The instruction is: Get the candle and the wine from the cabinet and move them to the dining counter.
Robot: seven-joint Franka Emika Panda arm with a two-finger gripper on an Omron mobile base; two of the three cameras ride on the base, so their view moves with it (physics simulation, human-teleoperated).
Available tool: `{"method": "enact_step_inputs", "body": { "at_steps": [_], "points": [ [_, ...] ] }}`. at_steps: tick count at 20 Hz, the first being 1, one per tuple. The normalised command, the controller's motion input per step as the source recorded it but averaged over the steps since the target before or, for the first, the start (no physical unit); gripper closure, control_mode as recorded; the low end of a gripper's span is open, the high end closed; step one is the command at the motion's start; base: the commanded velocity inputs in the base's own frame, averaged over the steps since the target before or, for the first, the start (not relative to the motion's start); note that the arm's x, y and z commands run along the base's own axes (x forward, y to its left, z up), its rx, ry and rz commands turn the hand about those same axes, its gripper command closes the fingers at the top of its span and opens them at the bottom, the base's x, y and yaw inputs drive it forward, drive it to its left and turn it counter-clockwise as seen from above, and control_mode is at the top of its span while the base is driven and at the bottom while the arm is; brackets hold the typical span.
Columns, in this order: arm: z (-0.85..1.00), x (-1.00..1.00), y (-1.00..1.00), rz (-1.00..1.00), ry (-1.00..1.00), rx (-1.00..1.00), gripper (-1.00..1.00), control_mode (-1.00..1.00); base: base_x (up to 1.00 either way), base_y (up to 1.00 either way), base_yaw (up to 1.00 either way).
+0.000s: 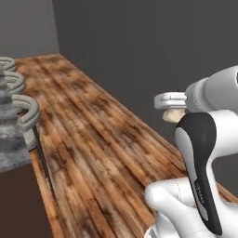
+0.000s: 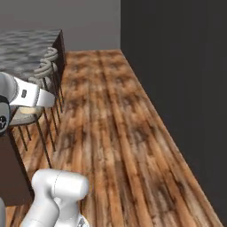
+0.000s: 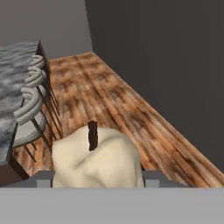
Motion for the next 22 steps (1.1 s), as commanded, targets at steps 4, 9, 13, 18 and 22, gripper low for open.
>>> {"method": "enact_step_inputs", "body": {
  "at_steps": [4,9,13,18,22],
  "points": [
    [0.0,0.0,0.0,0.0,0.0,0.0,1.0,1.0,0.59,-0.28,0.77],
    [0.0,0.0,0.0,0.0,0.0,0.0,1.0,1.0,0.55,-0.41,0.74],
    [0.0,0.0,0.0,0.0,0.0,0.0,1.0,1.0,0.45,-0.7,0.63],
    [0.0,0.0,0.0,0.0,0.0,0.0,1.0,1.0,0.48,-0.95,0.51],
    [0.0,0.0,0.0,0.0,0.0,0.0,1.0,1.0,0.49,-1.0,0.47]
  ]
}}
